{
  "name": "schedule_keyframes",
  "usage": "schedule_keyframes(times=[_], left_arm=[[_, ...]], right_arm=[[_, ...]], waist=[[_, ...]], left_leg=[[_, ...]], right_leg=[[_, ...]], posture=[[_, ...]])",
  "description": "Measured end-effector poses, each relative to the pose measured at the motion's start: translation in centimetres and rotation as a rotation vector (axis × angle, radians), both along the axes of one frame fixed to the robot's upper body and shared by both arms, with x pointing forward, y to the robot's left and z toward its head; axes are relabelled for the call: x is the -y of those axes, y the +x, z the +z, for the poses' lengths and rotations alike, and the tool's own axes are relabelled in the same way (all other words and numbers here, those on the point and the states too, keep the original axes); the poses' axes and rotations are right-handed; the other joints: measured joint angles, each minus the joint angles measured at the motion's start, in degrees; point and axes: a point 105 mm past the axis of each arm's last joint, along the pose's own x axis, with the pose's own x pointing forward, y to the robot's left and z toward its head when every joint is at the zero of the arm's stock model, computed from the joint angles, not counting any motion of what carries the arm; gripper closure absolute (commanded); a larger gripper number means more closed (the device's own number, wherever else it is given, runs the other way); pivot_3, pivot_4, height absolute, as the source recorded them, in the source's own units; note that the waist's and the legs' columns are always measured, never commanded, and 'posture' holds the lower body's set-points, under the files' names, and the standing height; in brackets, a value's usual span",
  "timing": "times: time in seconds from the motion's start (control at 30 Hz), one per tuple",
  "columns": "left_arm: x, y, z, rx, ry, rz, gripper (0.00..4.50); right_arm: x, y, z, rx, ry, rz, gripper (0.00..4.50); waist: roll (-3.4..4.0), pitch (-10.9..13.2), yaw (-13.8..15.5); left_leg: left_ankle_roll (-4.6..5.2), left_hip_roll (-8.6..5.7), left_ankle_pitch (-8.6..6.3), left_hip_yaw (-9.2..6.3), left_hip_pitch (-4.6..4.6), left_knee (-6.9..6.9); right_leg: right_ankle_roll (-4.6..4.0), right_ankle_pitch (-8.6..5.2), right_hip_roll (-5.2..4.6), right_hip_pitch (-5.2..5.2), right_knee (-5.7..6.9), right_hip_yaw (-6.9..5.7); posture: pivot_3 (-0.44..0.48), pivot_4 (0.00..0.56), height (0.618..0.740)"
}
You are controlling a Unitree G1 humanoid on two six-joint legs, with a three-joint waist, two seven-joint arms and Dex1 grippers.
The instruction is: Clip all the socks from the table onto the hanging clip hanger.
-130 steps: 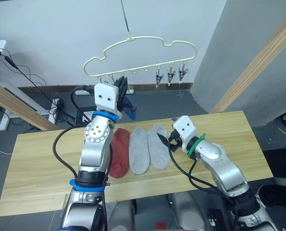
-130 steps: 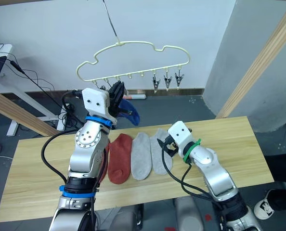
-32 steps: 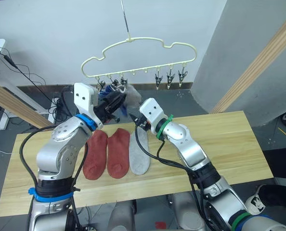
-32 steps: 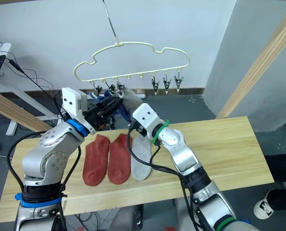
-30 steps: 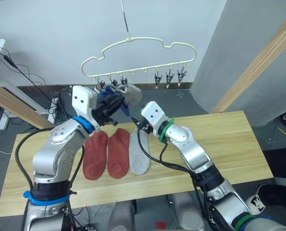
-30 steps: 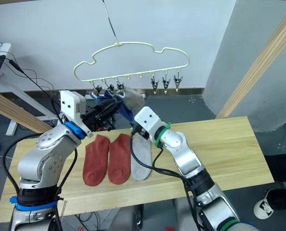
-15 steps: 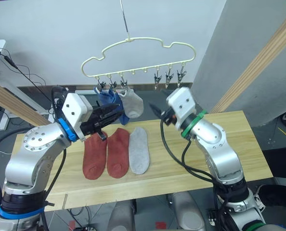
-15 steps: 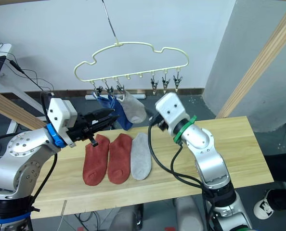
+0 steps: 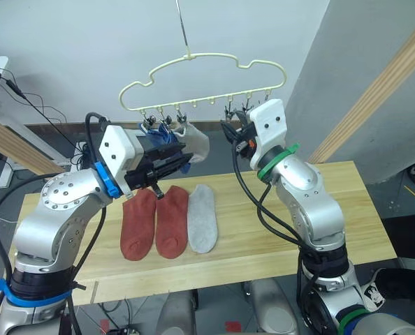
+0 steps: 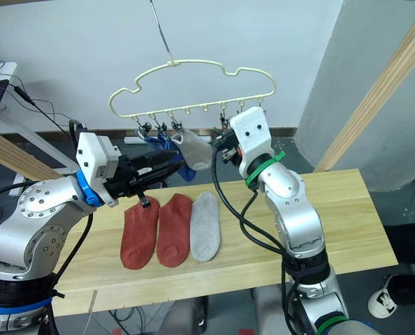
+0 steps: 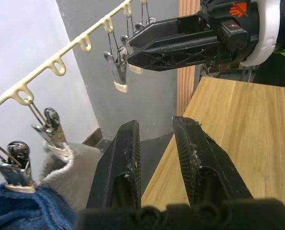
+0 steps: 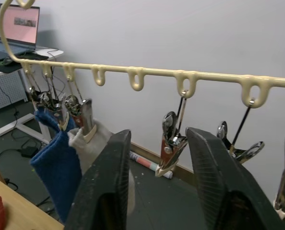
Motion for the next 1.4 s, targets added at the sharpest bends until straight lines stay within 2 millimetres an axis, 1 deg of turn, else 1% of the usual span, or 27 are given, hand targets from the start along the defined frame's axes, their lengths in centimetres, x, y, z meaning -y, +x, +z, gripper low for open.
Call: schedule_keyframes(times=[0.13,0.33,0.57,0.67,0.8,0.93,1.4], left_arm=[[0.3,0.0,-0.3,-0.006,0.009,-0.006,3.29],[0.5,0.0,-0.5,-0.007,0.011,-0.010,3.29],[0.5,0.0,-0.5,-0.002,0.024,-0.009,3.29],[0.5,0.0,-0.5,0.006,0.025,-0.014,3.29],[0.6,0.0,-0.7,0.008,0.022,-0.012,3.29],[0.7,0.0,-0.9,0.002,0.028,-0.015,3.29],[0.7,0.0,-1.5,0.001,0.035,-0.007,3.29]], right_arm=[[0.0,0.2,-0.2,-0.023,0.005,-0.018,2.45],[0.1,1.2,-1.0,-0.075,0.001,-0.046,2.45],[-0.5,1.9,-1.5,-0.105,-0.001,-0.024,2.45],[-0.9,2.0,-1.3,-0.097,-0.008,0.003,2.45],[-1.7,2.1,-0.6,-0.062,-0.022,0.040,2.45],[-2.4,2.3,-0.4,-0.046,-0.035,0.062,2.45],[-3.0,2.7,-0.3,-0.024,-0.018,0.074,2.45]], waist=[[0.00,0.0,0.0],[0.00,0.0,0.0],[0.00,0.0,0.0],[0.00,0.0,0.0],[0.00,0.0,-0.1],[0.00,0.0,-0.1],[0.00,0.0,0.0]], left_leg=[[0.00,0.00,0.00,0.01,0.00,0.00],[0.00,0.00,0.00,0.02,0.00,0.01],[0.00,-0.01,0.00,0.01,0.00,0.01],[0.00,0.00,0.00,0.01,0.00,0.01],[0.00,0.00,0.00,0.01,0.00,0.01],[-0.01,0.00,0.00,0.01,0.00,0.01],[-0.01,0.00,0.01,0.01,0.00,0.02]], right_leg=[[0.00,0.00,0.01,0.00,0.02,0.00],[0.00,0.00,0.00,0.00,0.00,0.01],[-0.01,0.00,0.00,0.00,0.01,0.01],[-0.01,0.00,0.00,0.00,0.01,0.01],[-0.01,0.01,0.01,0.00,0.01,0.00],[-0.01,0.01,0.00,0.00,0.01,0.00],[-0.03,0.02,0.00,0.00,0.02,0.00]], posture=[[-0.193,0.325,0.731],[-0.189,0.322,0.731],[-0.184,0.315,0.731],[-0.183,0.315,0.731],[-0.184,0.314,0.731],[-0.176,0.311,0.731],[-0.173,0.309,0.731]])
